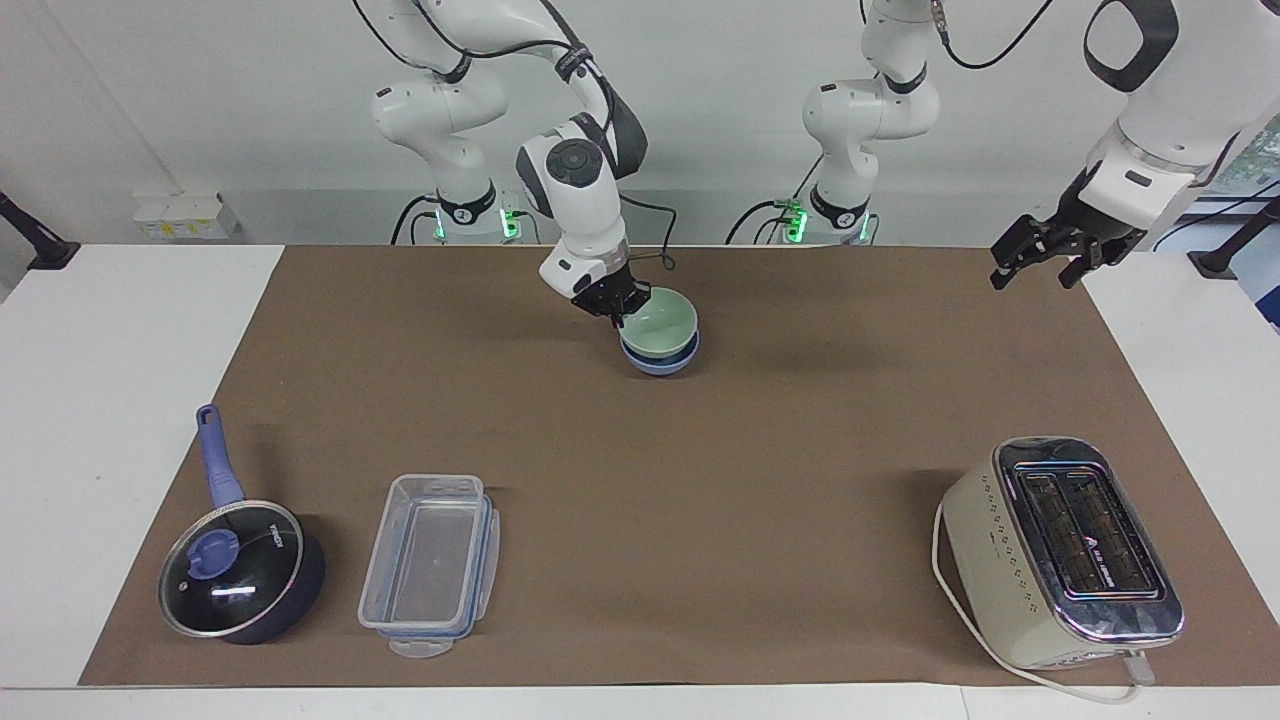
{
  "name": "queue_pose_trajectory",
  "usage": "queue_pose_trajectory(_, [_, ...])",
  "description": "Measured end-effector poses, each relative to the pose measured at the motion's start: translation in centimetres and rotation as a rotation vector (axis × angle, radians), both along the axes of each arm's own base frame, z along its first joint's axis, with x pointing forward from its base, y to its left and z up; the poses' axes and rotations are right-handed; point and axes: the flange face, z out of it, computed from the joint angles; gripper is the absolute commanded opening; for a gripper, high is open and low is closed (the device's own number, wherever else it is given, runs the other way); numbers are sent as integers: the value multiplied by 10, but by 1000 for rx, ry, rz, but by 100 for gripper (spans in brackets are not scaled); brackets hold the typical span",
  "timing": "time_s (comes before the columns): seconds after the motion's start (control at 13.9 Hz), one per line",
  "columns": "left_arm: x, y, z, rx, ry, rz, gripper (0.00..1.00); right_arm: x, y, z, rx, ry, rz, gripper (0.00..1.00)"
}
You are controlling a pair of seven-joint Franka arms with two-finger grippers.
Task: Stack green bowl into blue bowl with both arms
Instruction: 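Lift the green bowl with the right gripper over the blue bowl, then lower the green bowl into the blue bowl and open the right gripper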
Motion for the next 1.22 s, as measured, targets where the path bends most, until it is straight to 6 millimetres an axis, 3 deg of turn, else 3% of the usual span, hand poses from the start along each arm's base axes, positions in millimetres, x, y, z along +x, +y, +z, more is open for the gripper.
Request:
queue_pose_trajectory(0.36, [0,0,0,0,0,0,100,5,2,-7,11,-20,-6,0])
queue_pose_trajectory(0.58, [0,0,0,0,0,0,100,5,2,-8,10,-18,-7,55])
queue_pose_trajectory(0.94, [0,0,0,0,0,0,100,6,2,-6,13,-19,-29,81])
queue_pose_trajectory(1.15, [0,0,0,0,0,0,100,9,1,16,28,-44,-36,100])
queue_pose_trajectory(1.22, [0,0,0,0,0,0,100,11,-5,28,30,-49,-44,100])
